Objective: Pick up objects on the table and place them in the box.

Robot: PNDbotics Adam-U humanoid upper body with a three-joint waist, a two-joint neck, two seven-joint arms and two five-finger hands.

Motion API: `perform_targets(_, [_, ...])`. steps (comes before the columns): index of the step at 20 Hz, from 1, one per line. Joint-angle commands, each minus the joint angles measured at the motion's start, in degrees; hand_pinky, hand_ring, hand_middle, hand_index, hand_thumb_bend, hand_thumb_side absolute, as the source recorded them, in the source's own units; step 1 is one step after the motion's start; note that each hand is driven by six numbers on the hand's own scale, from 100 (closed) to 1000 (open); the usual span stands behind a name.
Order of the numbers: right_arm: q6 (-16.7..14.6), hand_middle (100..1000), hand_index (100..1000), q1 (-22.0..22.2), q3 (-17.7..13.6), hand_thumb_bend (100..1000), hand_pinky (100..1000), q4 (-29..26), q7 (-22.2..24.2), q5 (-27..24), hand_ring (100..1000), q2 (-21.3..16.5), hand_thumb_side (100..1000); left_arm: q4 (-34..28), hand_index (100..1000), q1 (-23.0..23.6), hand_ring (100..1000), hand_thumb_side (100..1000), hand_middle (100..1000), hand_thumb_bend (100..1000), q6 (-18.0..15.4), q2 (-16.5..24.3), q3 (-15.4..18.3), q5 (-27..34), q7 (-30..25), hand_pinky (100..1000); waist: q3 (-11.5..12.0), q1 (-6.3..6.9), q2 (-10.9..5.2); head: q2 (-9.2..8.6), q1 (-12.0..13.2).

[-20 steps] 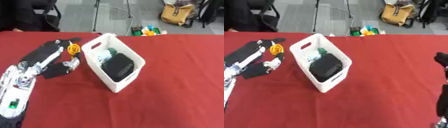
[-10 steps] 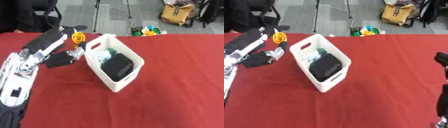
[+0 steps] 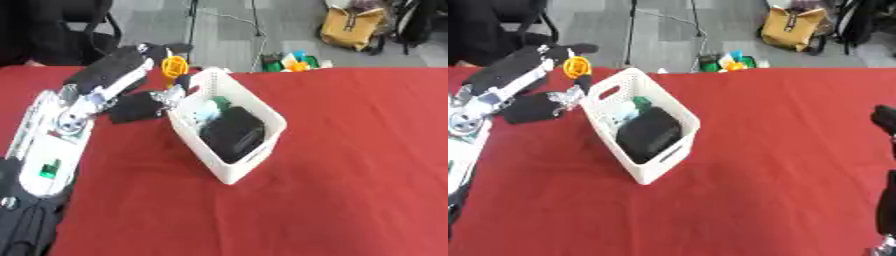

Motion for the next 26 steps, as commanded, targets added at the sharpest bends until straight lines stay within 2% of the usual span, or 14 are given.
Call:
perform_targets(1, [0.02, 651, 760, -0.14, 0.08, 100, 779, -1.32, 0.23, -0.62, 751, -1.25, 940, 0.82, 982, -1.84, 703, 927, 633, 100, -0.4, -0.14, -0.26, -0.14, -0.22, 946, -0.21, 0.05, -1.36, -0.07, 0.27])
perform_targets(9, [-0.07, 651, 760, -0.25, 0.25, 100, 781, -1.32, 0.51, -0.66, 751, -1.14, 942, 5.87, 983, -3.32, 705, 970, 632, 100, -1.36, -2.45, -1.5, -2.13, 0.06, 945, -0.94, 0.15, -1.08, -0.36, 0.65])
perform_targets(15, [-0.13, 652, 761, -0.37, 0.35, 100, 781, -1.32, 0.68, -0.71, 752, -1.13, 946, 9.0, 1000, -3.45, 745, 1000, 693, 100, -1.71, -3.25, -2.02, -4.29, 0.63, 953, -1.22, 0.19, -0.94, -0.49, 0.77])
perform_targets(18, [-0.26, 652, 761, -0.38, 0.38, 100, 781, -1.32, 0.7, -0.75, 752, -1.14, 951, 10.18, 1000, -3.56, 824, 1000, 810, 100, -1.93, -3.42, -2.21, -5.17, 0.1, 974, -1.38, 0.18, -0.88, -0.54, 0.81])
perform_targets(19, [-0.29, 652, 761, -0.38, 0.38, 100, 781, -1.32, 0.7, -0.76, 752, -1.14, 951, 10.39, 1000, -3.6, 824, 1000, 810, 100, -2.03, -3.46, -2.21, -5.47, -0.09, 974, -1.4, 0.17, -0.87, -0.54, 0.82])
perform_targets(20, [-0.32, 652, 761, -0.37, 0.38, 100, 781, -1.32, 0.71, -0.76, 752, -1.14, 951, 10.54, 1000, -3.62, 946, 1000, 957, 100, -2.15, -3.49, -2.22, -5.75, -0.27, 1000, -1.42, 0.15, -0.84, -0.53, 0.82])
perform_targets(23, [-0.36, 652, 761, -0.37, 0.45, 100, 782, -1.32, 0.79, -0.73, 752, -1.12, 952, 10.87, 1000, -3.82, 999, 1000, 1000, 100, -2.7, -3.61, -2.24, -6.72, -0.93, 1000, -1.38, 0.1, -0.76, -0.48, 0.86])
perform_targets(26, [-0.39, 652, 761, -0.4, 0.5, 100, 782, -1.32, 0.88, -0.7, 752, -1.09, 953, 11.06, 1000, -3.96, 1000, 1000, 1000, 100, -3.12, -3.74, -2.17, -7.39, -1.06, 1000, -1.35, 0.05, -0.69, -0.55, 0.87])
